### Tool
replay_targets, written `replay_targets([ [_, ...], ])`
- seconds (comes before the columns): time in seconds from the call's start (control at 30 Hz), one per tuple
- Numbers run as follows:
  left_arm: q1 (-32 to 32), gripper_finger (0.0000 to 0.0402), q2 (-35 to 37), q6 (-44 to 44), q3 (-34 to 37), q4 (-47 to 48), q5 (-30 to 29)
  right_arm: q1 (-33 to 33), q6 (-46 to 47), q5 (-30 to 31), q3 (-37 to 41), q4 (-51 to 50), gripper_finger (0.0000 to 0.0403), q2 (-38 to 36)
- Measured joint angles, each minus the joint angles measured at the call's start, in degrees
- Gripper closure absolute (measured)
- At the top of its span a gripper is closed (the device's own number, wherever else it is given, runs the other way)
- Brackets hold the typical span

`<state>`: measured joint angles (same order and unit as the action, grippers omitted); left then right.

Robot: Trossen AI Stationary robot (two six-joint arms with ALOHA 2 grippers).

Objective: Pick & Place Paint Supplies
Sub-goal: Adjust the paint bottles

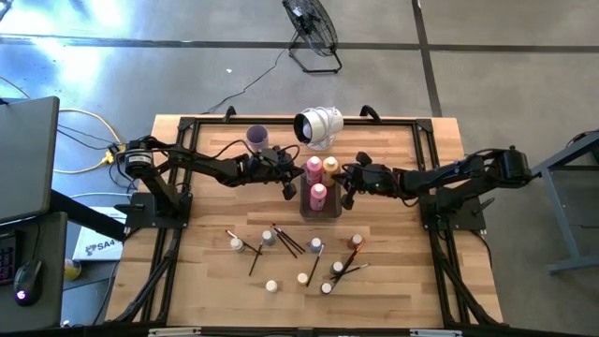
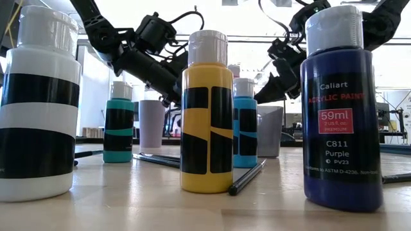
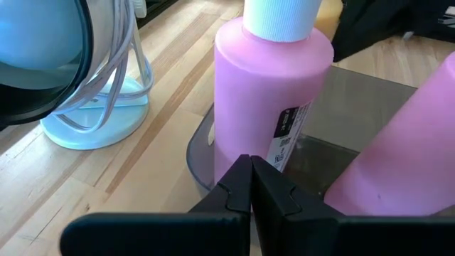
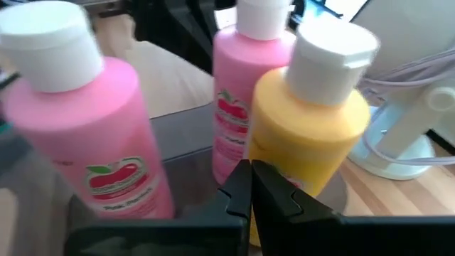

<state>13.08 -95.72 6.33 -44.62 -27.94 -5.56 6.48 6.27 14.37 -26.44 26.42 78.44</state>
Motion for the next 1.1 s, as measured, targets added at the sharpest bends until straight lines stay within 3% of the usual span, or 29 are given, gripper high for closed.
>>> replay_targets([
  [0.27,0.00,0.0402,0.00,-0.35,0.00,0.17,0.04,-3.11,0.97,0.82,0.00,-5.49,0.0401,-5.59],
  [0.53,-1.26,0.0402,0.00,-0.52,0.00,0.57,3.70,-7.51,2.17,-1.62,0.00,-13.87,0.0401,-13.19],
  [0.77,-5.16,0.0402,2.71,-1.57,0.00,2.90,3.74,-9.10,4.33,-6.78,0.00,-13.72,0.0401,-12.44],
  [1.1,-11.28,0.0402,5.31,-0.78,-0.04,6.33,4.78,-11.13,5.98,-6.59,-0.02,-11.54,0.0401,-10.73],
])
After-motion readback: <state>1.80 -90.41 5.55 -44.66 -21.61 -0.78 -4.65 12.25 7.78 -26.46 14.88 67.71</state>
